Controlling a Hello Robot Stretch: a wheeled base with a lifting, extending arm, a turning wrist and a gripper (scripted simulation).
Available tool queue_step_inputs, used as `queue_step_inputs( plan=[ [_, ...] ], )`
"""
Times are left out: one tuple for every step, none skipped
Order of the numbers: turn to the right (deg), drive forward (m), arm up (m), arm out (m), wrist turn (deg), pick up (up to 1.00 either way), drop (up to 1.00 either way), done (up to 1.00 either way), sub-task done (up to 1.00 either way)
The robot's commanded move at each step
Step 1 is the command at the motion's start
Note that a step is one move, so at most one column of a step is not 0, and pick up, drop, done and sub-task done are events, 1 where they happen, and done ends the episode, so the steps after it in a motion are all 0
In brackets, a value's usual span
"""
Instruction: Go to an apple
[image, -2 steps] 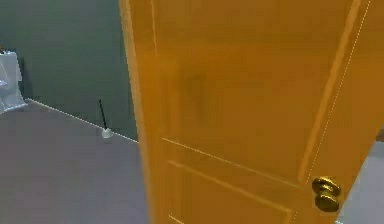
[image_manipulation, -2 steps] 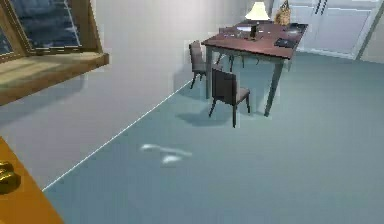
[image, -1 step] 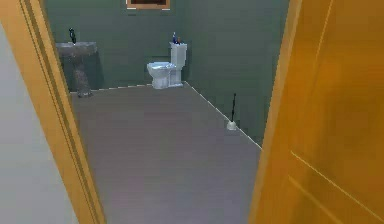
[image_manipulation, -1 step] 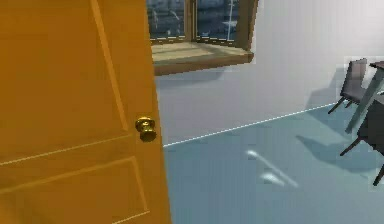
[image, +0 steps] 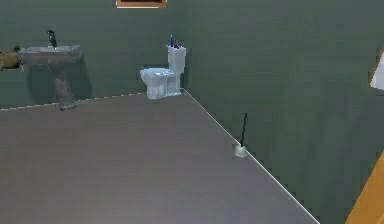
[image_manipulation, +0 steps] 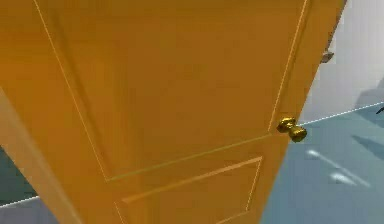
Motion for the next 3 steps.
queue_step_inputs(
  plan=[
    [-36.0, 0.00, 0.00, 0.00, 0.0, 0.00, 0.00, 0.00, 0.00],
    [0.0, 0.65, 0.00, 0.00, 0.0, 0.00, 0.00, 0.00, 0.00],
    [-45.0, 0.00, 0.00, 0.00, 0.0, 0.00, 0.00, 0.00, 0.00]
  ],
)
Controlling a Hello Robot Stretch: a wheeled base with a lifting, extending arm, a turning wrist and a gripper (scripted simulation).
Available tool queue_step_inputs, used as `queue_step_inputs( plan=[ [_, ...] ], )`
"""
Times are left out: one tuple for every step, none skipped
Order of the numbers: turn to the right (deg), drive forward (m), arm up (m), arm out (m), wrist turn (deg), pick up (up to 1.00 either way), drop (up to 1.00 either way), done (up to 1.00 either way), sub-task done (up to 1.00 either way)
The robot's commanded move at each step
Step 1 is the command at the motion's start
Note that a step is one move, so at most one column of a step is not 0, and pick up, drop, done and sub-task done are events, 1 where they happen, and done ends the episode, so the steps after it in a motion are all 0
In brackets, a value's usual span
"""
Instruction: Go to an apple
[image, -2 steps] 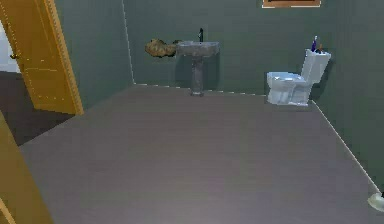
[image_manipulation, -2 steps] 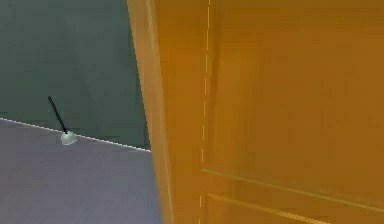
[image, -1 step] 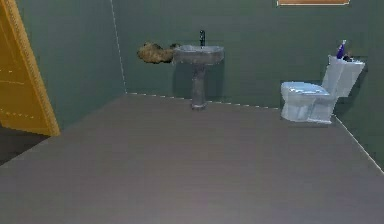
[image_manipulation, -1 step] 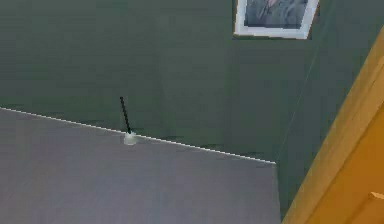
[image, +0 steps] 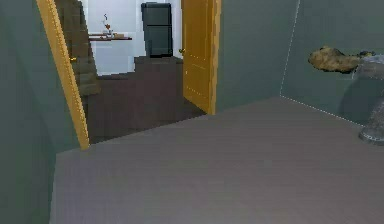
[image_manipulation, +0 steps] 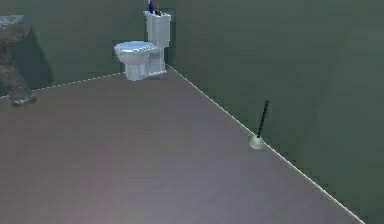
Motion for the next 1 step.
queue_step_inputs(
  plan=[
    [-21.0, 0.00, 0.00, 0.00, 0.0, 0.00, 0.00, 0.00, 0.00]
  ],
)
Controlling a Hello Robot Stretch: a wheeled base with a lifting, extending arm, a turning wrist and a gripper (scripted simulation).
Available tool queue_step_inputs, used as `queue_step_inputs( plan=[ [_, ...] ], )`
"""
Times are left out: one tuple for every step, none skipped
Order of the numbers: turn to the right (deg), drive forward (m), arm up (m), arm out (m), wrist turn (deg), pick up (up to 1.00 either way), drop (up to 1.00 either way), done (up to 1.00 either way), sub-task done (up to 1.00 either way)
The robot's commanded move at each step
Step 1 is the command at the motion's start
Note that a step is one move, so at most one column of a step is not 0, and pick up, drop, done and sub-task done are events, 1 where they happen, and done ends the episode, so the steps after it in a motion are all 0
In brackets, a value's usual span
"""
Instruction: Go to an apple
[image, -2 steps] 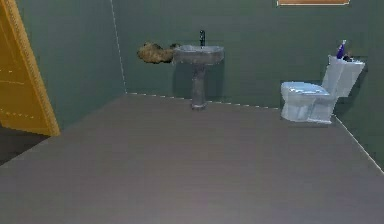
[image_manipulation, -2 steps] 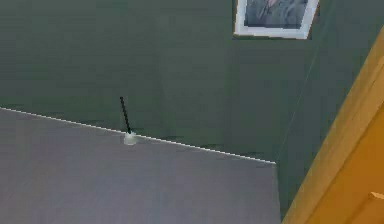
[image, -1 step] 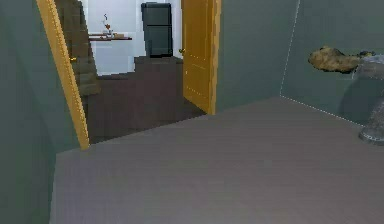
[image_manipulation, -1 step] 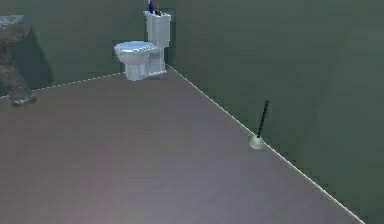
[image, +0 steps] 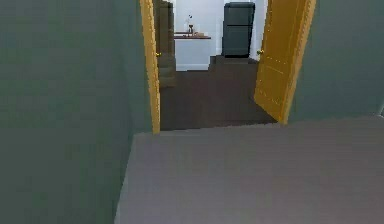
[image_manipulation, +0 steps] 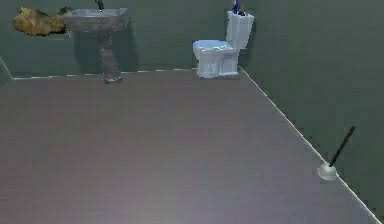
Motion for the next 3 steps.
queue_step_inputs(
  plan=[
    [0.0, 1.00, 0.00, 0.00, 0.0, 0.00, 0.00, 0.00, 0.00],
    [0.0, 1.00, 0.00, 0.00, 0.0, 0.00, 0.00, 0.00, 0.00],
    [0.0, 1.00, 0.00, 0.00, 0.0, 0.00, 0.00, 0.00, 0.00]
  ],
)
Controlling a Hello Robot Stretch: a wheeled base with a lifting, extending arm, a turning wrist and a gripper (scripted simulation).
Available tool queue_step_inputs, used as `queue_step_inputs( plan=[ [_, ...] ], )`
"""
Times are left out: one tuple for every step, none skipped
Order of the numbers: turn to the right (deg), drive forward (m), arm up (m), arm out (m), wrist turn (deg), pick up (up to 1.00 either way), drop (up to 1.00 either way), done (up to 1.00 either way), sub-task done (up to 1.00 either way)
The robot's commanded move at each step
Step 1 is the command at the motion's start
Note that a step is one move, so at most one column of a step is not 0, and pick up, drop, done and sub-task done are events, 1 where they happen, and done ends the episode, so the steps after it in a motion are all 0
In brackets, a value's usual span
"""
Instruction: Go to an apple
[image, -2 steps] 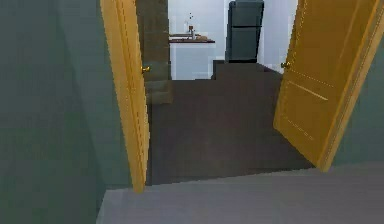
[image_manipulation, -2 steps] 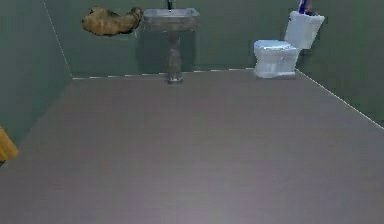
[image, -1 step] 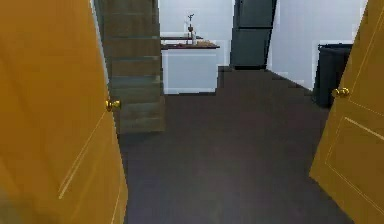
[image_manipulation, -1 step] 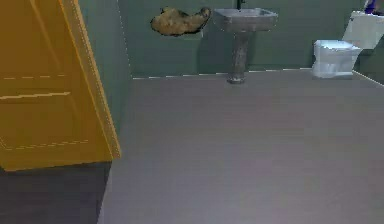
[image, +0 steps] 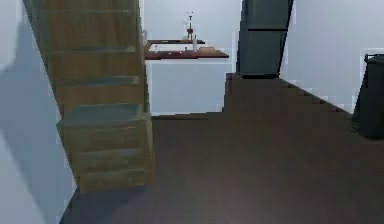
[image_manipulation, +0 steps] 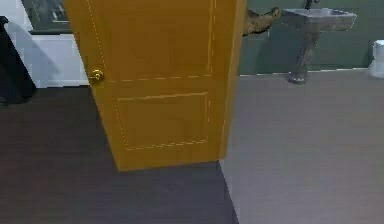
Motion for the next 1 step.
queue_step_inputs(
  plan=[
    [0.0, 1.00, 0.00, 0.00, 0.0, 0.00, 0.00, 0.00, 0.00]
  ],
)
